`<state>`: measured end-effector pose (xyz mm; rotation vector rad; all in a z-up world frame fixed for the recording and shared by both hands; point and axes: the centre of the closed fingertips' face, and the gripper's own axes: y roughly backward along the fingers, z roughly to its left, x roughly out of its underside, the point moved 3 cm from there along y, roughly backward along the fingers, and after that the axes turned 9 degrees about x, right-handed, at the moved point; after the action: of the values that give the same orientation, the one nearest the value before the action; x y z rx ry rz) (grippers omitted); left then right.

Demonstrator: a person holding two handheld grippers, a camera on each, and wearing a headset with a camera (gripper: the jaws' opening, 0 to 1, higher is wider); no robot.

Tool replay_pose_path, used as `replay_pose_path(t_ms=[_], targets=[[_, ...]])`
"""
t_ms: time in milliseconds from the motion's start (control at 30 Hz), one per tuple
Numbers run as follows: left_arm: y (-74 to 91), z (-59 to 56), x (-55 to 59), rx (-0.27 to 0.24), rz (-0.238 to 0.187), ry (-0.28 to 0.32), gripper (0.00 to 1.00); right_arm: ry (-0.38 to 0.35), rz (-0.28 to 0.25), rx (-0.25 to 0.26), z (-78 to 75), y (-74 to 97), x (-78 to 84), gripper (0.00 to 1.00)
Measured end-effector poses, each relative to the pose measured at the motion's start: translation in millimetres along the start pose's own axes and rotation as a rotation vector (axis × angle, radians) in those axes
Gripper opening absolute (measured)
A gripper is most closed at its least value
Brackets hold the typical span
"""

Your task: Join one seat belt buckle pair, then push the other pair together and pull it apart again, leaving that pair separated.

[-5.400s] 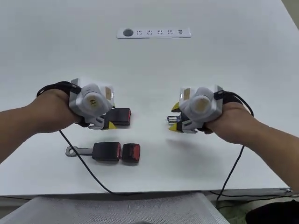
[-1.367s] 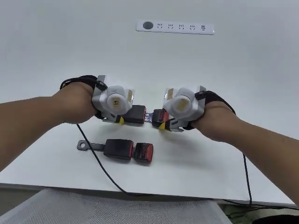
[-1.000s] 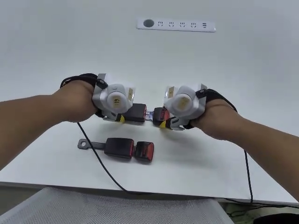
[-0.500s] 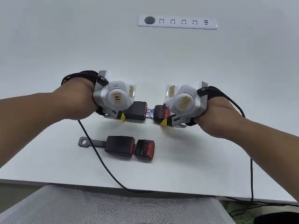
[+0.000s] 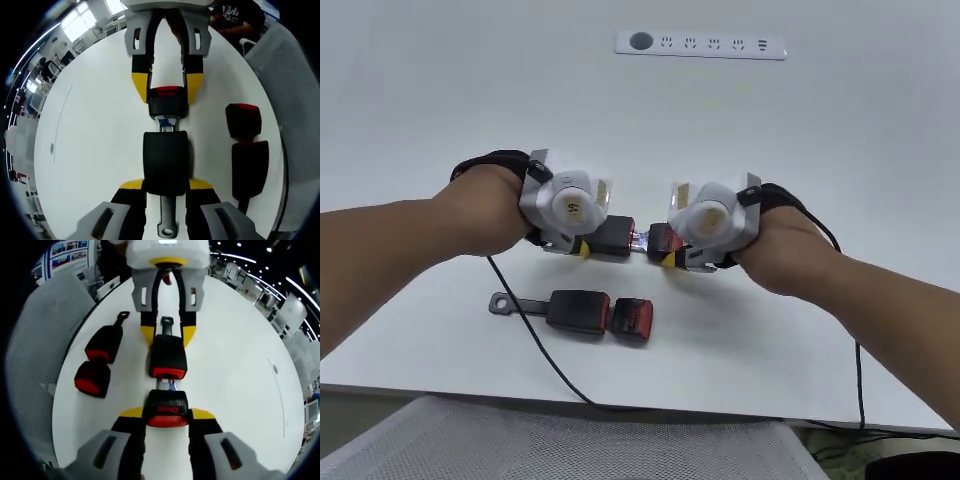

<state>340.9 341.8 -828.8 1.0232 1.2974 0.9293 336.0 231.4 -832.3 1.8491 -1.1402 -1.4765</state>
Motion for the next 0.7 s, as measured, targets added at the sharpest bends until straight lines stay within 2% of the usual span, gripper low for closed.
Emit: replay_pose_path(t_ms=[100, 333, 700], targets=[[-0.7, 0.3, 0.3, 0.001, 0.003, 0.003, 0.30, 0.002, 0.002, 0.003, -0.1, -0.3, -1.0, 0.31], [-2.1, 2.2, 2.9, -0.001, -0.021, 0.020, 0.29, -0.002, 0.002, 0.009, 0.5, -0.9, -2.9, 0.31], [-3.7, 2.9, 3.1, -0.001, -0.010, 0.015, 0.29, -0.001, -0.011, 0.012, 1.4, -5.3, -11.1, 0.30]])
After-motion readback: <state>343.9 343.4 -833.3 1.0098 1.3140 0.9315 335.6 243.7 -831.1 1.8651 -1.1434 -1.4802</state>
